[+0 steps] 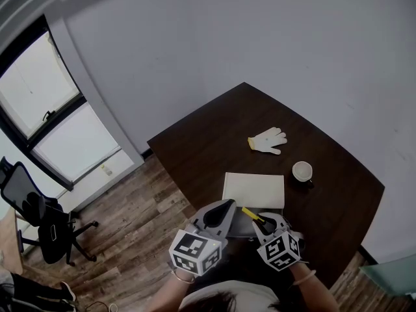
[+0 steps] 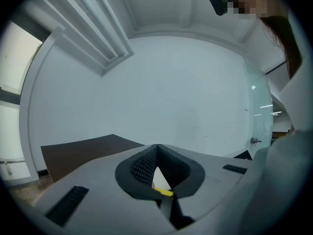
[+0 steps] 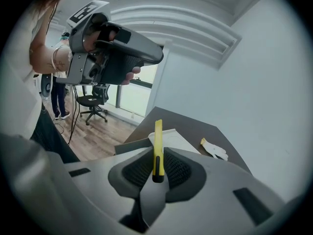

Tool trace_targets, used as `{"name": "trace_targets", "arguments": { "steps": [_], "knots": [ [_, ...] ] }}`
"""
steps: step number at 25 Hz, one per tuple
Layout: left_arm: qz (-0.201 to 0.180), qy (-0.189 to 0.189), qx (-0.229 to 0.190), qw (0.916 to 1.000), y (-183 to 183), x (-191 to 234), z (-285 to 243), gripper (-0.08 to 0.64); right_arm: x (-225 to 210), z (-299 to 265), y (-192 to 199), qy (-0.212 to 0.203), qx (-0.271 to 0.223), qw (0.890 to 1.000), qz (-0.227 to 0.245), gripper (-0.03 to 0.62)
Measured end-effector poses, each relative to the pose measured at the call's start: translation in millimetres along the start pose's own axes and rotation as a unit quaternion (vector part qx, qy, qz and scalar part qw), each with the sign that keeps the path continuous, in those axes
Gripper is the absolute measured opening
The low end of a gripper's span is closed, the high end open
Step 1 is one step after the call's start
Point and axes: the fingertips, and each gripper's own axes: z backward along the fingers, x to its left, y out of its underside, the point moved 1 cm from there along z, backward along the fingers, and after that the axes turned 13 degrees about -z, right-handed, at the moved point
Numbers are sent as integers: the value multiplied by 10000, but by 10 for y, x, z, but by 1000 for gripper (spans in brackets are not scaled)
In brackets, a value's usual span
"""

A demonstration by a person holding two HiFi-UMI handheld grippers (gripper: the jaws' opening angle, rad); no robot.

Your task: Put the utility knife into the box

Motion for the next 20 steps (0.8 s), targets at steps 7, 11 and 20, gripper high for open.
{"name": "trace_targets", "arguments": {
  "steps": [7, 11, 20],
  "knots": [
    [-1, 64, 24, 10000, 57, 84, -117, 17, -31, -203, 141, -138, 272, 9995, 104, 69],
    [19, 74, 50, 10000, 110, 128, -165, 17, -45, -301, 207, -216, 402, 9989, 134, 69],
    [88, 152, 121, 9998, 252, 170, -251, 17, -44, -496, 381, -385, 723, 9965, 180, 69]
  ]
}}
